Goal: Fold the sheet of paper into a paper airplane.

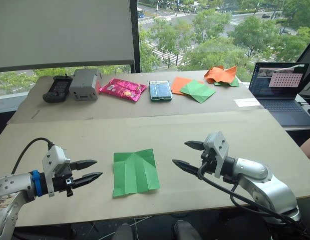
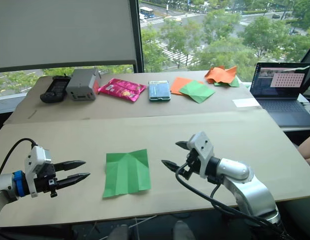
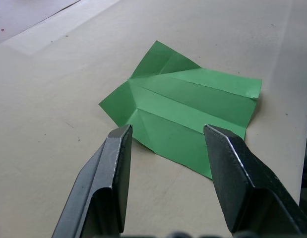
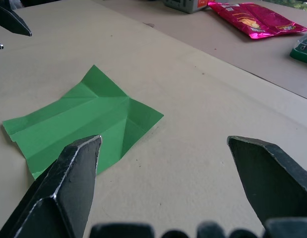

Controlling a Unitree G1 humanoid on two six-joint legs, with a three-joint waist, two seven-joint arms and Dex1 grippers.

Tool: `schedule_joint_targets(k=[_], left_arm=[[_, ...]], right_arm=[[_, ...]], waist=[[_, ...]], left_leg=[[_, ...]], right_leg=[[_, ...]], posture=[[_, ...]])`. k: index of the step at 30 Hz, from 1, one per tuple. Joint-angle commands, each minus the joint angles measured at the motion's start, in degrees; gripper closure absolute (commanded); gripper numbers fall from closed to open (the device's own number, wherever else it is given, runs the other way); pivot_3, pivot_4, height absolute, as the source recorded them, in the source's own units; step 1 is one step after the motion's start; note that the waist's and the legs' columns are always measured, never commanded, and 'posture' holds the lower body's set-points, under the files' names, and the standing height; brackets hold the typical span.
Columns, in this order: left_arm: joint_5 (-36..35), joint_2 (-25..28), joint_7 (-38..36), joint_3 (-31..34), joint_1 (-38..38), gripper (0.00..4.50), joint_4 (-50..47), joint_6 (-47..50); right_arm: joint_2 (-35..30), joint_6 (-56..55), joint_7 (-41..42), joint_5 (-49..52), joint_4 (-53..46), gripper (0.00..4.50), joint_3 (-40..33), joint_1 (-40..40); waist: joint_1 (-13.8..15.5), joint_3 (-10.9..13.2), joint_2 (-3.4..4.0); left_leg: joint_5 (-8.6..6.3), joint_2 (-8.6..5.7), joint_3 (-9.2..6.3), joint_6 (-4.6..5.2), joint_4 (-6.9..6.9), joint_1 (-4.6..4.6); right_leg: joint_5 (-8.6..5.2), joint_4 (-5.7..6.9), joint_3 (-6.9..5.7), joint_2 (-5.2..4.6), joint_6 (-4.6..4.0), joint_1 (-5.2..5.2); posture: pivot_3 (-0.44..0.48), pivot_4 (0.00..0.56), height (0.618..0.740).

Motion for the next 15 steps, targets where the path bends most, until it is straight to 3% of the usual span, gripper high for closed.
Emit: schedule_joint_targets(k=[1, 8, 15], left_arm=[[-1.8, 1.65, -0.5, 0.73, -0.83, 2.08, -0.8, 1.32], [-2.18, 2.47, -1.23, -1.2, -2.47, 2.08, 0.69, 2.68], [0.85, 2.03, -2.98, -7.49, -4.47, 4.22, 1.07, -0.23]], right_arm=[[-0.27, -1.08, -0.25, 0.43, -2.03, 0.0, 0.03, -0.05], [-0.35, -1.1, -0.7, 0.03, -2.34, 0.0, 0.59, 0.19], [-0.28, -1.32, -1.65, -0.39, -2.95, 0.0, 1.27, 1.04]], waist=[[0.0, 0.0, 0.0], [-0.01, 0.0, 0.0], [0.13, -0.01, 0.02]], left_leg=[[0.0, 0.0, 0.0, 0.0, 0.0, 0.0], [0.0, 0.0, 0.01, 0.0, 0.0, 0.0], [0.0, 0.0, 0.02, 0.0, 0.0, -0.01]], right_leg=[[0.0, 0.0, 0.0, 0.0, 0.0, 0.0], [0.0, 0.0, 0.0, 0.0, 0.0, 0.0], [0.0, 0.0, 0.0, 0.0, 0.0, -0.01]], posture=[[0.0, 0.15, 0.725], [0.0, 0.15, 0.725], [0.0, 0.15, 0.725]])
